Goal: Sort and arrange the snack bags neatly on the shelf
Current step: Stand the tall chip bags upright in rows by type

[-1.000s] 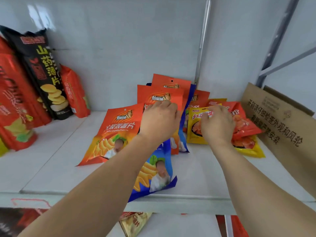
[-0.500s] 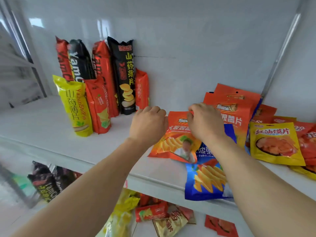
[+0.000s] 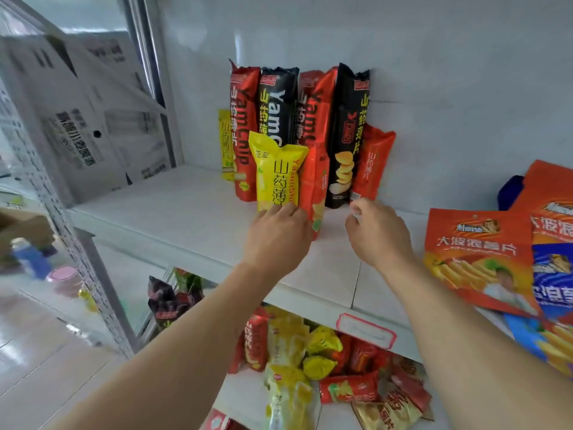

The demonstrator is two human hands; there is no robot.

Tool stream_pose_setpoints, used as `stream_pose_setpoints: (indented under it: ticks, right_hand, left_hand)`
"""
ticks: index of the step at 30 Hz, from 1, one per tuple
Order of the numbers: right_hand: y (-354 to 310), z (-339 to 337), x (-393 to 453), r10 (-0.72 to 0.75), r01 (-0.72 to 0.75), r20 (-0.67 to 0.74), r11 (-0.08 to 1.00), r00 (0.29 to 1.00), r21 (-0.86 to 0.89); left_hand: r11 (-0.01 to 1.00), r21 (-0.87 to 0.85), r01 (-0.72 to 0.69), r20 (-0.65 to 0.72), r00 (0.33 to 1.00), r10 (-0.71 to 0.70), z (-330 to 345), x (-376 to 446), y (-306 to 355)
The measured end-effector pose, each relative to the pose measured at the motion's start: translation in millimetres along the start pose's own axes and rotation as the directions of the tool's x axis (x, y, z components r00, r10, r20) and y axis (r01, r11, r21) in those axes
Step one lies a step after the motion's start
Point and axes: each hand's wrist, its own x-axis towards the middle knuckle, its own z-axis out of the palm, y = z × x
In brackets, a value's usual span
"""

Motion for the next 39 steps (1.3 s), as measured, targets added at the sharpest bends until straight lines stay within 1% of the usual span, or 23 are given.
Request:
stream_pose_setpoints:
  ticks: [2, 3, 5, 7, 8, 9, 11, 12, 16, 17, 18, 19, 20, 23, 25, 26, 30, 32, 36, 39]
  right_hand:
    - [-13.5, 9.5, 2.4, 0.006, -0.005, -0.016, 0.998, 1.0, 0.066]
    - [-18.7, 14.0, 4.1, 0.019, -0.015, -0.03, 0.992, 0.999, 0.126]
    - [-27.2, 22.6, 9.6, 0.073, -0.054, -0.048, 0.946, 0.996, 0.32]
    - [-34.0, 29.9, 17.5, 0.139, -0.103, -0.026, 0.834, 0.99, 0.541]
    - [-36.7, 33.6, 22.2, 0.164, -0.126, -0.003, 0.77, 0.986, 0.625]
    - [-39.2, 36.9, 26.9, 0.181, -0.146, 0.021, 0.714, 0.983, 0.685]
    - [-41.6, 46.0, 36.5, 0.19, -0.161, 0.048, 0.635, 0.981, 0.756]
    - [-41.8, 51.6, 41.0, 0.187, -0.158, 0.053, 0.609, 0.981, 0.777]
    - [-39.9, 75.4, 56.3, 0.155, -0.168, 0.098, 0.551, 0.983, 0.817]
    - [-38.0, 80.7, 59.3, 0.149, -0.177, 0.114, 0.538, 0.982, 0.824]
    - [-36.4, 85.1, 61.4, 0.15, -0.191, 0.131, 0.524, 0.98, 0.83]
    - [-35.6, 88.8, 62.4, 0.155, -0.202, 0.142, 0.509, 0.978, 0.837]
    - [-35.4, 92.7, 62.4, 0.161, -0.205, 0.143, 0.493, 0.976, 0.846]
    - [-37.6, 105.7, 60.2, 0.18, -0.218, 0.151, 0.454, 0.972, 0.864]
    - [-41.8, 111.4, 59.7, 0.201, -0.231, 0.159, 0.415, 0.967, 0.88]
    - [-44.1, 114.2, 60.5, 0.215, -0.23, 0.153, 0.4, 0.965, 0.887]
    - [-69.2, 120.4, 62.0, 0.221, -0.192, 0.111, 0.394, 0.969, 0.899]
    - [-90.2, 127.2, 64.3, 0.207, -0.183, 0.11, 0.375, 0.972, 0.909]
    - [-134.9, 144.6, 78.8, 0.151, -0.166, 0.117, 0.37, 0.982, 0.914]
    - [-161.3, 157.0, 94.2, 0.137, -0.181, 0.143, 0.328, 0.98, 0.927]
  left_hand:
    - [0.999, -0.025, 0.029, -0.024, 0.999, -0.029, 0.2, -2.7, -14.2]
    - [0.998, -0.042, 0.045, -0.039, 0.998, -0.047, 0.5, -3.4, -19.6]
    - [0.991, -0.095, 0.095, -0.064, 0.993, -0.102, 1.6, -4.3, -28.4]
    - [0.967, -0.187, 0.173, -0.081, 0.978, -0.19, 3.3, -3.8, -34.6]
    - [0.943, -0.245, 0.227, -0.079, 0.964, -0.252, 4.2, -2.3, -37.0]
    - [0.906, -0.304, 0.294, -0.047, 0.945, -0.322, 6.4, -0.3, -39.5]
    - [0.808, -0.398, 0.433, 0.088, 0.896, -0.436, 14.1, 4.2, -45.9]
    - [0.764, -0.439, 0.473, 0.15, 0.877, -0.457, 19.6, 6.4, -50.8]
    - [0.611, -0.555, 0.564, 0.336, 0.824, -0.456, 34.5, 17.7, -66.5]
    - [0.535, -0.597, 0.598, 0.395, 0.8, -0.452, 40.5, 19.5, -70.8]
    - [0.417, -0.65, 0.636, 0.474, 0.767, -0.433, 43.2, 21.2, -72.4]
    - [0.273, -0.7, 0.66, 0.546, 0.741, -0.392, 46.5, 22.5, -73.6]
    - [0.201, -0.72, 0.665, 0.581, 0.735, -0.348, 52.7, 22.9, -77.2]
    - [0.252, -0.732, 0.633, 0.585, 0.774, -0.242, 62.4, 23.2, -86.3]
    - [0.224, -0.742, 0.632, 0.603, 0.775, -0.192, 63.1, 25.3, -95.6]
    - [0.216, -0.733, 0.645, 0.619, 0.764, -0.181, 64.1, 25.9, -103.5]
    - [0.277, -0.697, 0.661, 0.638, 0.748, -0.18, 63.0, 24.7, -148.3]
    - [0.256, -0.708, 0.659, 0.63, 0.752, -0.194, 57.5, 23.4, -172.7]
    - [0.151, -0.738, 0.658, 0.626, 0.75, -0.212, 52.2, 22.4, -221.1]
    - [0.145, -0.738, 0.66, 0.616, 0.745, -0.255, 51.7, 23.0, -253.7]
